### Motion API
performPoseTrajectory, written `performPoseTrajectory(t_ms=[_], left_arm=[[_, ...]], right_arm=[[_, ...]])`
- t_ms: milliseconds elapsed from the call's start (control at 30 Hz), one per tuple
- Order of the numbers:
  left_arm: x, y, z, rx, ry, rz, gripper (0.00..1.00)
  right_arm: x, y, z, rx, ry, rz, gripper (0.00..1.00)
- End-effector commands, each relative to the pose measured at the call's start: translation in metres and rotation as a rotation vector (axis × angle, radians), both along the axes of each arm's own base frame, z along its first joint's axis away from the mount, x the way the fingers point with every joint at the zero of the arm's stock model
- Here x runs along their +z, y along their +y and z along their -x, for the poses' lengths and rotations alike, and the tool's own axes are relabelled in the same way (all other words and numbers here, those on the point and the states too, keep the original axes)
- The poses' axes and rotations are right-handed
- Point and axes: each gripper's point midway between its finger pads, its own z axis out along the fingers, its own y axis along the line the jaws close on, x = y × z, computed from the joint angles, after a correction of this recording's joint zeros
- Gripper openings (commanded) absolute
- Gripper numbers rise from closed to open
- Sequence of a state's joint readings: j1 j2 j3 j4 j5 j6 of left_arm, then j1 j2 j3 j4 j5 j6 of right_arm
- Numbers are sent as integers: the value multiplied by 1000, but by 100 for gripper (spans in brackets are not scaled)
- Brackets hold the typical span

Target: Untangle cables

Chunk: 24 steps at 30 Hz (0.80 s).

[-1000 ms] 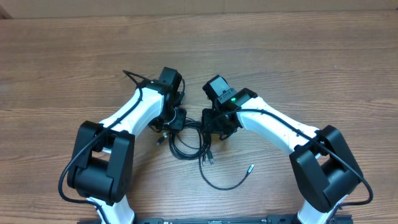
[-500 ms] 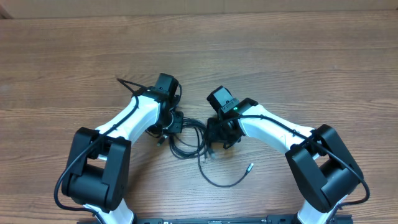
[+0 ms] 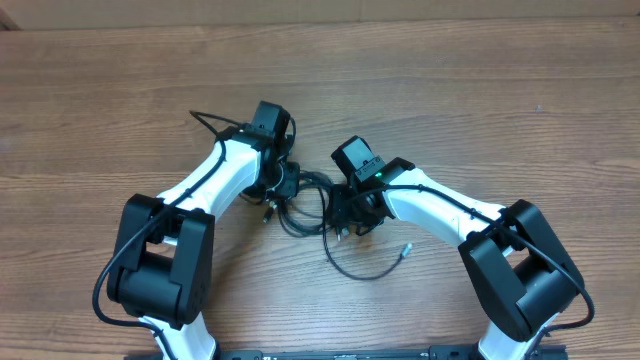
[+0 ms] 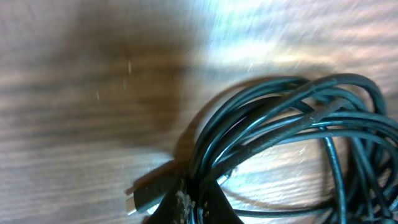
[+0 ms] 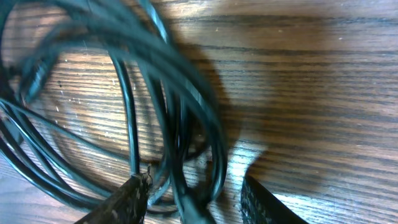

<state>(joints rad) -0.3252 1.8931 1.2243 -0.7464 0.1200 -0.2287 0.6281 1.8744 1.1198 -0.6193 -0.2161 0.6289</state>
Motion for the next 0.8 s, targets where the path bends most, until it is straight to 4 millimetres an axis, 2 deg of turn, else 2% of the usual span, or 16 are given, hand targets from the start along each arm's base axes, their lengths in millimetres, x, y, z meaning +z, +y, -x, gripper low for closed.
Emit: performPoseTrajectory(t_ms=[0,100,200,333,433,667,767], left_arm=[[0,-3,0,-18,11,6,5],[-10,0,16,-21,59,-10,7],[-19,4,34,-9,114,-21,14],[-22,5,50,-7,178,-16,32],[-22,7,55,-6,197,-23,36],[-22,10,62,36,231,-33,36],[-21,9,61,58,236,-28,44]], right_arm=[[-2,-3,-1,-6,-8,13,47],[-2,-2,-2,-6,-12,10,47],[-1,-1,-3,-6,-19,5,48],[-1,0,-5,-6,-26,0,51],[-1,0,-5,-6,-26,0,51],[-1,0,-4,-6,-21,4,51],[-1,0,-4,-6,-22,3,52]])
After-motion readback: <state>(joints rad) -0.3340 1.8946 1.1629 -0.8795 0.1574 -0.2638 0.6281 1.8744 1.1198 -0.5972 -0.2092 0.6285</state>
